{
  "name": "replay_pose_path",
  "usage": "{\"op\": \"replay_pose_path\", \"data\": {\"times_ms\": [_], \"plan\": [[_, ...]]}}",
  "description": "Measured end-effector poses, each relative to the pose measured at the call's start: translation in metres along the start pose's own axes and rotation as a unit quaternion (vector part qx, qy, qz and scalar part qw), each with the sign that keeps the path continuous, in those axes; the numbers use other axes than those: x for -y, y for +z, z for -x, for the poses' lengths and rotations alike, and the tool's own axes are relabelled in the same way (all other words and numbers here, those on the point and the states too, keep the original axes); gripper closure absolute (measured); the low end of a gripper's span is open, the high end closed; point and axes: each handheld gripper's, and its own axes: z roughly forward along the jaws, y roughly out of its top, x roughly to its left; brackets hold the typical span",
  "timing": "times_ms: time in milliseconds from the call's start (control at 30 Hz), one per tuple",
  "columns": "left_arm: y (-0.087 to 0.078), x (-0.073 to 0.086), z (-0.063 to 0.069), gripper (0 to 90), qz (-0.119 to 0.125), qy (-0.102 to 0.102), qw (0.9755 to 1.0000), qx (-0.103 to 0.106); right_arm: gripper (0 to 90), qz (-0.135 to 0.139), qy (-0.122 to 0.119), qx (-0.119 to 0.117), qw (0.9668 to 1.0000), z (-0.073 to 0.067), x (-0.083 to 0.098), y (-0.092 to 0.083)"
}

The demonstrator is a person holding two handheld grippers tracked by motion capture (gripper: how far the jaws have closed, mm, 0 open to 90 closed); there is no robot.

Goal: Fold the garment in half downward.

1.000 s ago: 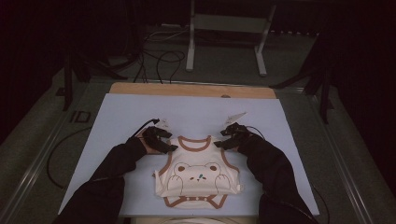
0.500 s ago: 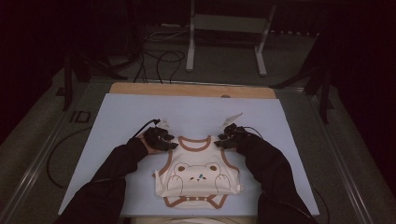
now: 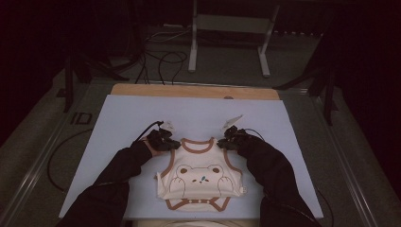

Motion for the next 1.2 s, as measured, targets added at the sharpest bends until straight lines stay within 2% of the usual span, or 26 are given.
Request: {"op": "replay_pose_path", "data": {"times_ms": [200, 267, 467, 1000, 1200], "plan": [[-0.001, -0.001, -0.001, 87.3, -0.003, 0.006, 1.0, 0.004, 82.9, -0.007, 0.001, -0.003, 1.0, 0.001, -0.002, -0.001], [-0.004, -0.002, -0.001, 87.3, 0.002, 0.009, 0.9999, 0.005, 82.9, -0.008, -0.003, 0.0, 1.0, 0.0, -0.003, -0.001], [-0.013, -0.006, 0.0, 87.3, 0.011, 0.02, 0.9997, 0.002, 82.9, 0.009, 0.001, -0.004, 1.0, 0.0, -0.006, -0.011], [-0.034, -0.019, 0.003, 87.3, 0.031, 0.033, 0.999, 0.0, 82.9, 0.037, -0.01, -0.002, 0.9993, -0.001, -0.016, -0.038], [-0.044, -0.026, 0.004, 87.3, 0.041, 0.041, 0.9983, -0.002, 82.9, 0.045, -0.018, 0.007, 0.9988, -0.001, -0.02, -0.049]]}}
